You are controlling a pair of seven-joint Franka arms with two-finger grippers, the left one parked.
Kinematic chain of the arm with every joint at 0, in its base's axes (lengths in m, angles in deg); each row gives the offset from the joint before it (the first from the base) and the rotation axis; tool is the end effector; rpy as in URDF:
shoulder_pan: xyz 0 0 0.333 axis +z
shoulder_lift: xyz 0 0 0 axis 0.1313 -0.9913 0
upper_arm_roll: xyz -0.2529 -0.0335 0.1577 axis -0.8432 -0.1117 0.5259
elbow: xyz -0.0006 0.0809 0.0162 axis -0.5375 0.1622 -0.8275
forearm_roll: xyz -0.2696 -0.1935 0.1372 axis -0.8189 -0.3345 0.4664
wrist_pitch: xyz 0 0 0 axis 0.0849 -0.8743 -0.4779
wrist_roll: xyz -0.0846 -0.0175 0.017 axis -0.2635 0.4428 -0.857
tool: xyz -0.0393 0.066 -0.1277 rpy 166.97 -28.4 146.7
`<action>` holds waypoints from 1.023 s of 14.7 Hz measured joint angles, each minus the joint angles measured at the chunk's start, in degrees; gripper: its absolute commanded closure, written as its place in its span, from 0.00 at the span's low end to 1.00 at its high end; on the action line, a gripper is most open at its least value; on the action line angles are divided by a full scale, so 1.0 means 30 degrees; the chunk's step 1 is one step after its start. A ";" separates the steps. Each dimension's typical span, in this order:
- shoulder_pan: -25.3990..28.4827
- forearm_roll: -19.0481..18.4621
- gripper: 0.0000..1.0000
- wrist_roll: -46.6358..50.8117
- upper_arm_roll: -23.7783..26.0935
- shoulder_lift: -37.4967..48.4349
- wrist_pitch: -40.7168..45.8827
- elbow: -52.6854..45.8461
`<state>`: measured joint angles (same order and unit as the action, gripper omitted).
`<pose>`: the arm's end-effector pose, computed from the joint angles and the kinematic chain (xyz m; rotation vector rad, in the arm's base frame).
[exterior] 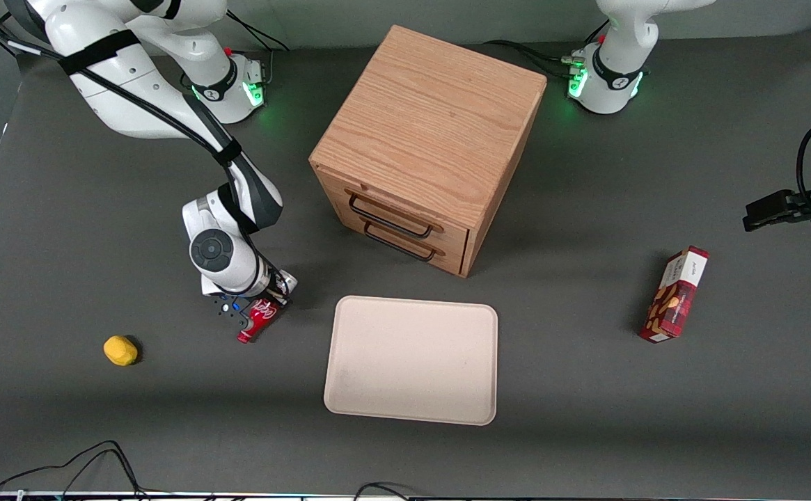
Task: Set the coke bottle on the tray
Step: 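Close the right gripper around the bottle's body, then lift the bottle and tilt it upright with the right gripper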
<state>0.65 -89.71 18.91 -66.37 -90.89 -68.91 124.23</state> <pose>0.5562 0.1797 0.1592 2.9123 -1.0069 -0.0320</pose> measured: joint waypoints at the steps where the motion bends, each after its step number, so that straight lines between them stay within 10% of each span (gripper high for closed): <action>1: 0.0002 -0.0024 1.00 0.0010 0.0000 -0.0010 -0.0003 -0.0004; 9: -0.0087 -0.0211 1.00 0.0030 -0.0013 0.0106 0.0414 -0.0370; 15: -0.0128 -0.0082 1.00 -0.1017 0.0617 0.1923 0.9616 -0.5569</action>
<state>0.27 -89.96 15.86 -64.52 -85.12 -40.06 107.53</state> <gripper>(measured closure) 0.467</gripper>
